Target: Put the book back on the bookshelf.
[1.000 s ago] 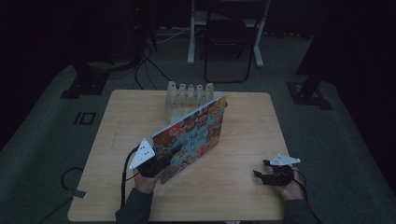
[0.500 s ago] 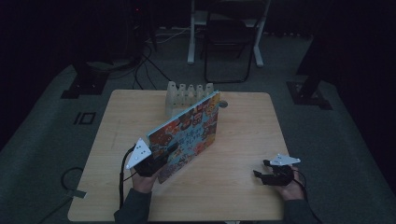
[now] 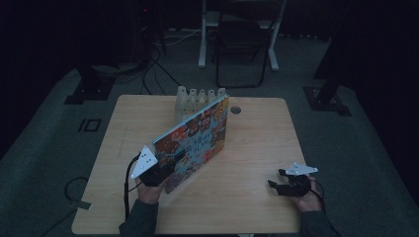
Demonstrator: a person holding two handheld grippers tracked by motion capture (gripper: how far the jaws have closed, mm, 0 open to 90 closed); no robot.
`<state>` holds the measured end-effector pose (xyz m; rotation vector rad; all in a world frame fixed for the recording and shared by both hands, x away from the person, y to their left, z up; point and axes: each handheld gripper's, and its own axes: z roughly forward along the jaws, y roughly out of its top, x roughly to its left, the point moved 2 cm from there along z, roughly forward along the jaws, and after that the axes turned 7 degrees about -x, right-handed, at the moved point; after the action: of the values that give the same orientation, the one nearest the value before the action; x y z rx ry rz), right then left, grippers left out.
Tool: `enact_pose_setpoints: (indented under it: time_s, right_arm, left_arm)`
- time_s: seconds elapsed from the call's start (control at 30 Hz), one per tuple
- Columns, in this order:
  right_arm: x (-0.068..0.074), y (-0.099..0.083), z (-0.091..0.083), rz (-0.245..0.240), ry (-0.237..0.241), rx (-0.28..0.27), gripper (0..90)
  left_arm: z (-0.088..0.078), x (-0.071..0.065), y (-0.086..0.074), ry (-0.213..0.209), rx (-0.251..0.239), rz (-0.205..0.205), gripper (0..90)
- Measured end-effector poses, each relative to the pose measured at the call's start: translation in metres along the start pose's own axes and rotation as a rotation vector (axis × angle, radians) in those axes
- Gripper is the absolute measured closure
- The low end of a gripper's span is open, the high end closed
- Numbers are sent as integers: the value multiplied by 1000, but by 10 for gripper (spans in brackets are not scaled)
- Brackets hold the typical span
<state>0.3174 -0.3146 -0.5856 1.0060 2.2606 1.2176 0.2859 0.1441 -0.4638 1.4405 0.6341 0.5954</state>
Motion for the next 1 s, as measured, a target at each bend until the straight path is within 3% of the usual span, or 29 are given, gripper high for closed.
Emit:
enact_pose_setpoints:
  time_s: [0.5,1.0]
  right_arm:
    - [0,0,0,0,0,0,301]
    - [0,0,0,0,0,0,301]
  left_arm:
    - [-3,4,2,30,-2,15,812]
    - [-7,6,2,62,-19,0,812]
